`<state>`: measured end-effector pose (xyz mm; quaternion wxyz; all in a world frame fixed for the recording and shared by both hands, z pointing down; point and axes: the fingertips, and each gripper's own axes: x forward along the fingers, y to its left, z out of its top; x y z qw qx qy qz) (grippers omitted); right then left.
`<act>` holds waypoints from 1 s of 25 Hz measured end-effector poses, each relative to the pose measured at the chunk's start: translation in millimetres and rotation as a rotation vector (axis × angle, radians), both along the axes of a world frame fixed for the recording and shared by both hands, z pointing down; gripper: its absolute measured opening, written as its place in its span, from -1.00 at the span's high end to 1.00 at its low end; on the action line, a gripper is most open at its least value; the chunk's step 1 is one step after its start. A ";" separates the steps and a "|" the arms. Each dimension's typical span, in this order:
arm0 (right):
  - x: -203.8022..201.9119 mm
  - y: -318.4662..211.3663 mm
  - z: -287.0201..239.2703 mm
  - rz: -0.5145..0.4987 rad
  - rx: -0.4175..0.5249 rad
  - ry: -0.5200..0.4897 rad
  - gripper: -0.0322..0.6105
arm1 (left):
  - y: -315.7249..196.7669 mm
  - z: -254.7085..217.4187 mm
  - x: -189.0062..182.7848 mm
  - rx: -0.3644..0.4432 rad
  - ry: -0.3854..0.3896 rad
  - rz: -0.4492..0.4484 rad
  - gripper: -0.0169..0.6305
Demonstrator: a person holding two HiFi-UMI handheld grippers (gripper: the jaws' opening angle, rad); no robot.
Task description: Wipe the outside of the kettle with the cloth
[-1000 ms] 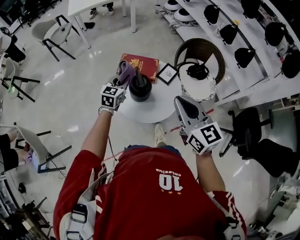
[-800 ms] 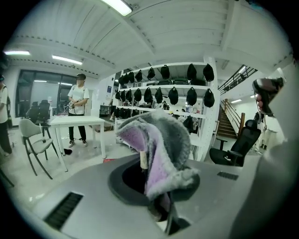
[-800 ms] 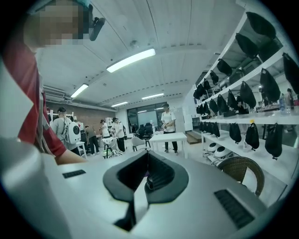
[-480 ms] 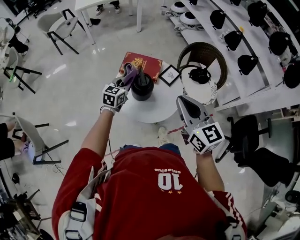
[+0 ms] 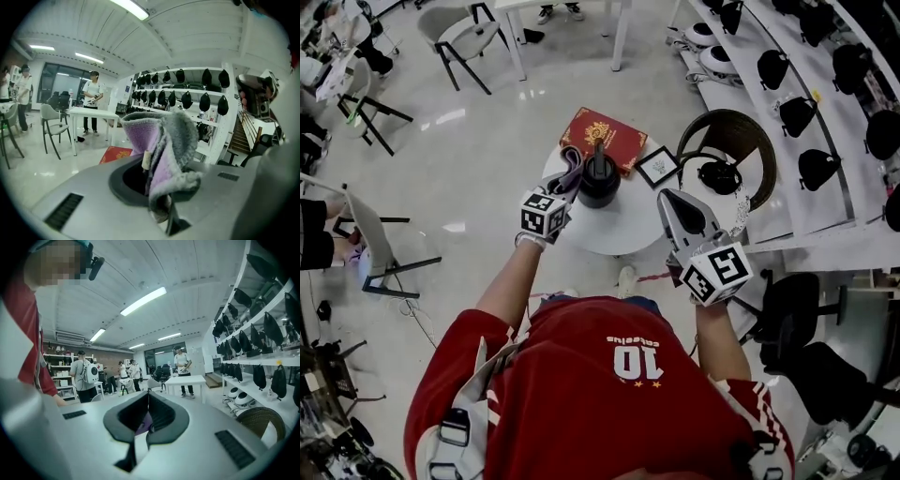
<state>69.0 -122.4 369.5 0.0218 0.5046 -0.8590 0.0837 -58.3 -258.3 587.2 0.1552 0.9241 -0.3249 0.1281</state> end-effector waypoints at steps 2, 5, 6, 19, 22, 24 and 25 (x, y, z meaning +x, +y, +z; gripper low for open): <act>1.5 -4.1 -0.6 -0.026 0.005 -0.005 0.85 | 4.2 0.9 -1.7 0.003 -0.006 -0.020 0.81; 1.6 -7.7 0.9 -0.058 0.008 -0.002 0.85 | 10.9 1.2 -4.0 0.006 -0.019 -0.047 0.81; 2.1 -8.4 2.1 -0.065 0.007 -0.001 0.85 | 13.5 1.3 -4.1 0.008 -0.023 -0.054 0.81; 15.8 -14.9 3.5 -0.104 0.015 -0.074 0.85 | 50.6 16.4 10.7 0.010 -0.115 -0.019 0.81; 19.2 -14.1 5.3 -0.109 0.014 -0.081 0.85 | 59.2 20.3 14.7 0.007 -0.132 -0.005 0.81; 23.1 -14.5 6.2 -0.113 0.012 -0.084 0.85 | 62.8 20.4 18.4 0.003 -0.133 -0.004 0.80; 25.2 -15.1 6.6 -0.115 0.010 -0.084 0.85 | 64.1 20.3 20.6 0.001 -0.130 -0.005 0.81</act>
